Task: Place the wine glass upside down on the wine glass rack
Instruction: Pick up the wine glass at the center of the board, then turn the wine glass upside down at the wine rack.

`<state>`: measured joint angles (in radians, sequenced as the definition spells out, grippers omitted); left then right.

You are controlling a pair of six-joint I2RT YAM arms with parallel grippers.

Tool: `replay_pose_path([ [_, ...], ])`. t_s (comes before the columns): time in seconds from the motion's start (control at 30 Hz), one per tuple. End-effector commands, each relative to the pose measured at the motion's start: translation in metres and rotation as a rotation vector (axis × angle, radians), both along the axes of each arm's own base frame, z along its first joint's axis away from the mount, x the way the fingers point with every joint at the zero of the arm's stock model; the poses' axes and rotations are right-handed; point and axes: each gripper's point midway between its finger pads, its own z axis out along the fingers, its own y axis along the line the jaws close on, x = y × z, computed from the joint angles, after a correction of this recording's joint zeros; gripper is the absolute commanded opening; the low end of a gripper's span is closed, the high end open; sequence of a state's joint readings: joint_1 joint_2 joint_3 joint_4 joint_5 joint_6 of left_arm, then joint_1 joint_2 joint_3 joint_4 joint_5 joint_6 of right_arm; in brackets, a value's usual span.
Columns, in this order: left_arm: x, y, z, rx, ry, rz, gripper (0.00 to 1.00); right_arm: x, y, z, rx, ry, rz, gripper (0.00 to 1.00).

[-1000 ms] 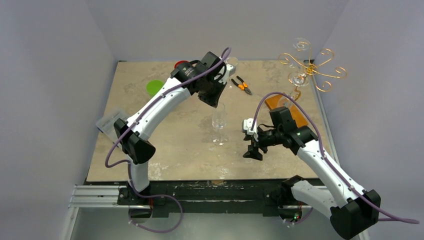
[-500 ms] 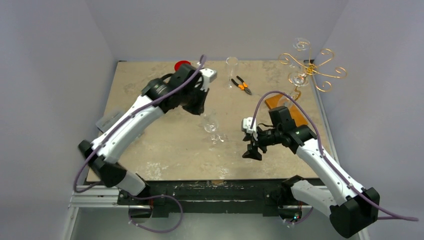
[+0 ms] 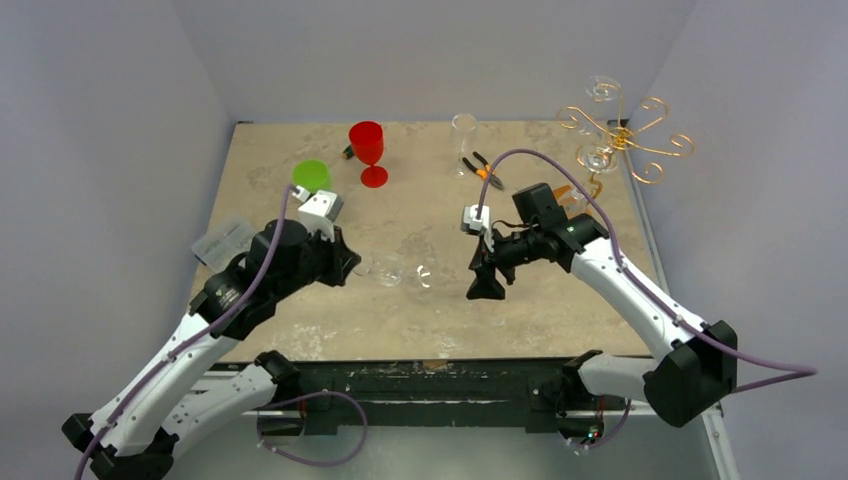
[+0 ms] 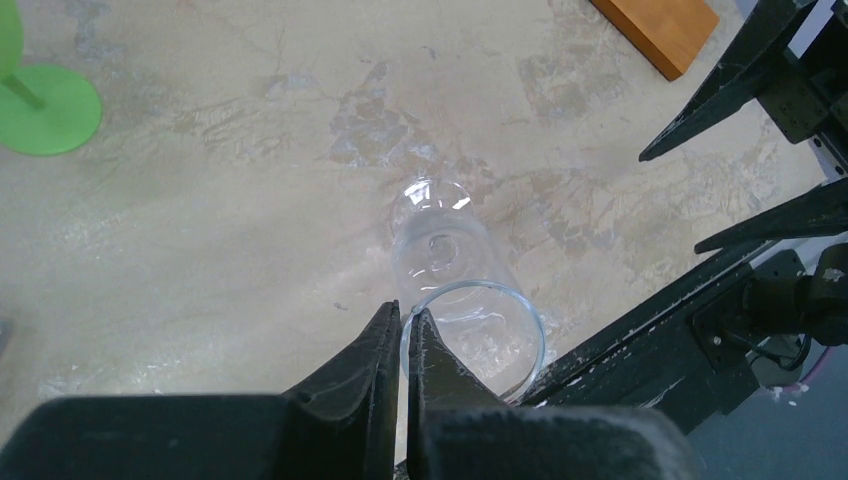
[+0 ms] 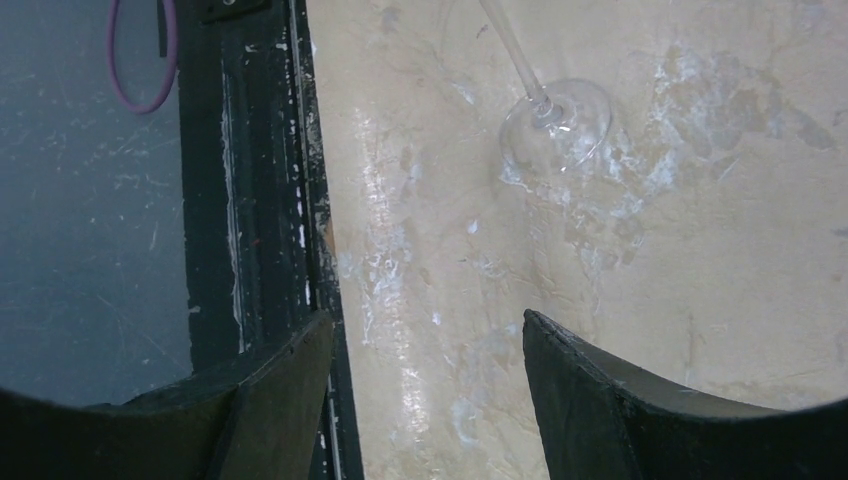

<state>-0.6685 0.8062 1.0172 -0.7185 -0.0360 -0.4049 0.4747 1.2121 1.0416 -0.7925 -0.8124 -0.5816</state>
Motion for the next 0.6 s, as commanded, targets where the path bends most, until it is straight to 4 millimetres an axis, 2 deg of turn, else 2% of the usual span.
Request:
replay_pose_path([
  [0.0,0.009,-0.002,0.034,-0.191,-0.138,0.070,0.00,0.004,0.012,0.015,0.020,0.045,-0.044,0.68],
  [0.13,0.006,-0.002,0.029,-0.230,-0.144,0.073,0.00,0.018,0.014,0.016,0.003,0.062,-0.121,0.68],
  [0.33,0.005,-0.002,0.032,-0.288,-0.171,0.080,0.00,0.043,0.018,0.022,0.021,0.054,-0.266,0.70],
  [0.57,0.002,-0.002,0.041,-0.341,-0.210,0.076,0.00,0.045,0.036,0.022,0.096,0.168,-0.296,0.71],
])
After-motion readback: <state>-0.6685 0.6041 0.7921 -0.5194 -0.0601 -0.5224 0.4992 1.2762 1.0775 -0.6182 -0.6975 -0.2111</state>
